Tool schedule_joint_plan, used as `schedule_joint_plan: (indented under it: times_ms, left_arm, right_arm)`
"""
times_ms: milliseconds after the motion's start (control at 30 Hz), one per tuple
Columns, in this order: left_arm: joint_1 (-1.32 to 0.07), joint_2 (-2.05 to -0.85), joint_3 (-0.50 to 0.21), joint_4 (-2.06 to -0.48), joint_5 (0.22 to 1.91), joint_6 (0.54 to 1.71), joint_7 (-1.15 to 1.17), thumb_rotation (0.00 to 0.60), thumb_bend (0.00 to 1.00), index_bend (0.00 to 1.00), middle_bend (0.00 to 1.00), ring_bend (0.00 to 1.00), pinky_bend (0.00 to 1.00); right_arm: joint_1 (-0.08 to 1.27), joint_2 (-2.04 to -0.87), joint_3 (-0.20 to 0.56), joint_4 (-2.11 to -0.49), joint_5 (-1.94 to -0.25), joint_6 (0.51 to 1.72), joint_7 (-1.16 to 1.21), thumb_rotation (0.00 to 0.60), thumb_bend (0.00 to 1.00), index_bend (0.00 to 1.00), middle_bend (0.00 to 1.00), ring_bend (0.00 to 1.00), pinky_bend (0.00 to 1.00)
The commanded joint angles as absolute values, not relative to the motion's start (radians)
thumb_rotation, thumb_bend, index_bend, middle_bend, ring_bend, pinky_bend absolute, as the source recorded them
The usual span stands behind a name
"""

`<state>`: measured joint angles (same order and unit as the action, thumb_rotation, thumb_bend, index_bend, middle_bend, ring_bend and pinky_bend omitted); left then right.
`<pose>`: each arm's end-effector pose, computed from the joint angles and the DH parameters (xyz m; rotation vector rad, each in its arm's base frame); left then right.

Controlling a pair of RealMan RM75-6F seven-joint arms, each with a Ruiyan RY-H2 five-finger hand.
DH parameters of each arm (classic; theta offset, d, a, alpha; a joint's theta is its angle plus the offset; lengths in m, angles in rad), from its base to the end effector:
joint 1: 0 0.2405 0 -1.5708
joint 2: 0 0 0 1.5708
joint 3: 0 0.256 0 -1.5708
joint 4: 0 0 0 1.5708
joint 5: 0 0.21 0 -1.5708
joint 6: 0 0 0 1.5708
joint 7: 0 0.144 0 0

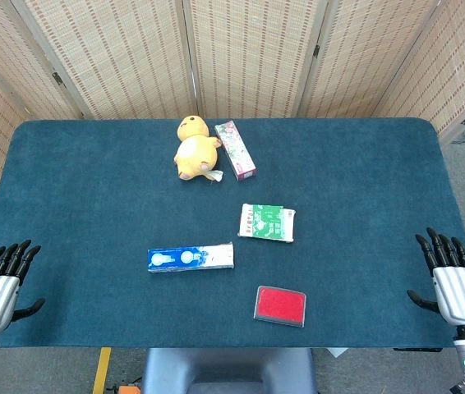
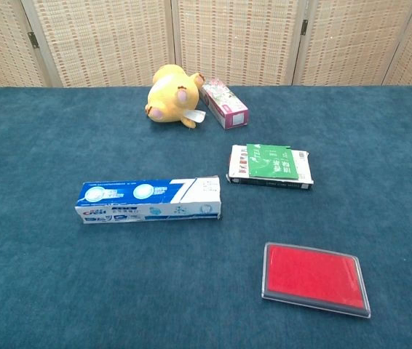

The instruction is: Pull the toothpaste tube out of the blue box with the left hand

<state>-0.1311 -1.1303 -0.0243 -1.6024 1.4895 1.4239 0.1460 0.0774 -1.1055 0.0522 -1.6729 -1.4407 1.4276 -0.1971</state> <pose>-0.3104 0.1898 0.1454 -1.4975 -0.8270 -0.7748 -0.3117 -0.1778 0.1533 1.4213 -0.8623 0.7283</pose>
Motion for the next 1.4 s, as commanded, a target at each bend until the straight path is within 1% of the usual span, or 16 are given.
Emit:
schedule_joint_plan:
  times_ms: [33, 333, 367, 433, 500, 667, 767, 900, 967, 1033, 1167, 1200, 1267, 1400]
  left_arm:
    - [-0.132, -1.131, -0.024, -1.601, 1.491, 1.423, 0.142, 0.600, 0.19, 0.11, 0.07, 0.03, 0.00]
    - [-0.145, -1.138, -0.021, -1.582, 1.516, 1.417, 0.133, 0.600, 0.19, 0.12, 0.08, 0.04, 0.00]
    - [-0.148, -1.144, -0.022, -1.570, 1.529, 1.425, 0.126, 0.600, 0.19, 0.13, 0.09, 0.04, 0.00]
    - [-0.152, -1.154, -0.020, -1.547, 1.559, 1.441, 0.103, 0.600, 0.19, 0.20, 0.19, 0.09, 0.00]
    - [-0.157, -1.162, -0.013, -1.520, 1.597, 1.457, 0.051, 0.600, 0.19, 0.23, 0.23, 0.12, 0.00]
    - [-0.155, -1.177, -0.010, -1.483, 1.619, 1.482, 0.012, 0.600, 0.19, 0.25, 0.27, 0.14, 0.00]
    - [-0.155, -1.189, -0.011, -1.475, 1.624, 1.491, 0.017, 0.600, 0.19, 0.28, 0.33, 0.17, 0.00]
    - [-0.164, -1.195, -0.005, -1.467, 1.625, 1.473, -0.038, 0.600, 0.19, 0.30, 0.35, 0.19, 0.01]
    - [-0.175, -1.188, -0.006, -1.473, 1.601, 1.435, -0.062, 0.600, 0.20, 0.30, 0.35, 0.19, 0.03]
    - [-0.201, -1.169, -0.010, -1.501, 1.556, 1.358, -0.069, 0.600, 0.20, 0.30, 0.35, 0.19, 0.06]
    - [-0.281, -1.091, -0.015, -1.615, 1.471, 1.153, -0.104, 0.600, 0.20, 0.28, 0.35, 0.19, 0.10]
    - [-0.310, -1.070, -0.020, -1.642, 1.453, 1.097, -0.122, 0.600, 0.20, 0.28, 0.35, 0.19, 0.10]
    - [-0.353, -1.051, -0.040, -1.672, 1.414, 1.026, -0.132, 0.600, 0.20, 0.27, 0.35, 0.19, 0.08]
    - [-0.400, -1.069, -0.085, -1.716, 1.283, 0.977, -0.014, 0.600, 0.20, 0.28, 0.35, 0.19, 0.08]
  right_arm:
    - [0.079, -1.106, 0.053, -1.671, -1.436, 1.423, -0.199, 0.600, 0.20, 0.00, 0.00, 0.00, 0.00]
    - [0.074, -1.106, 0.049, -1.673, -1.451, 1.440, -0.201, 0.600, 0.20, 0.00, 0.00, 0.00, 0.00]
    - [0.072, -1.106, 0.048, -1.674, -1.453, 1.443, -0.200, 0.600, 0.20, 0.00, 0.00, 0.00, 0.00]
    - [0.070, -1.104, 0.046, -1.675, -1.456, 1.446, -0.198, 0.600, 0.20, 0.00, 0.00, 0.00, 0.00]
    - [0.069, -1.103, 0.049, -1.675, -1.458, 1.451, -0.190, 0.600, 0.20, 0.00, 0.00, 0.00, 0.00]
    - [0.077, -1.098, 0.050, -1.666, -1.456, 1.435, -0.175, 0.600, 0.20, 0.00, 0.00, 0.00, 0.00]
    - [0.078, -1.096, 0.051, -1.666, -1.455, 1.432, -0.171, 0.600, 0.20, 0.00, 0.00, 0.00, 0.00]
    - [0.078, -1.089, 0.055, -1.659, -1.465, 1.442, -0.137, 0.600, 0.20, 0.00, 0.00, 0.00, 0.00]
    - [0.081, -1.087, 0.056, -1.654, -1.470, 1.439, -0.124, 0.600, 0.20, 0.00, 0.00, 0.00, 0.00]
    - [0.084, -1.087, 0.055, -1.649, -1.475, 1.437, -0.117, 0.600, 0.20, 0.00, 0.00, 0.00, 0.00]
    - [0.083, -1.081, 0.052, -1.648, -1.480, 1.437, -0.100, 0.600, 0.20, 0.00, 0.00, 0.00, 0.00]
    - [0.082, -1.077, 0.052, -1.648, -1.481, 1.436, -0.091, 0.600, 0.20, 0.00, 0.00, 0.00, 0.00]
    - [0.081, -1.072, 0.052, -1.647, -1.484, 1.441, -0.075, 0.600, 0.20, 0.00, 0.00, 0.00, 0.00]
    - [0.078, -1.065, 0.047, -1.642, -1.504, 1.451, -0.052, 0.600, 0.20, 0.00, 0.00, 0.00, 0.00]
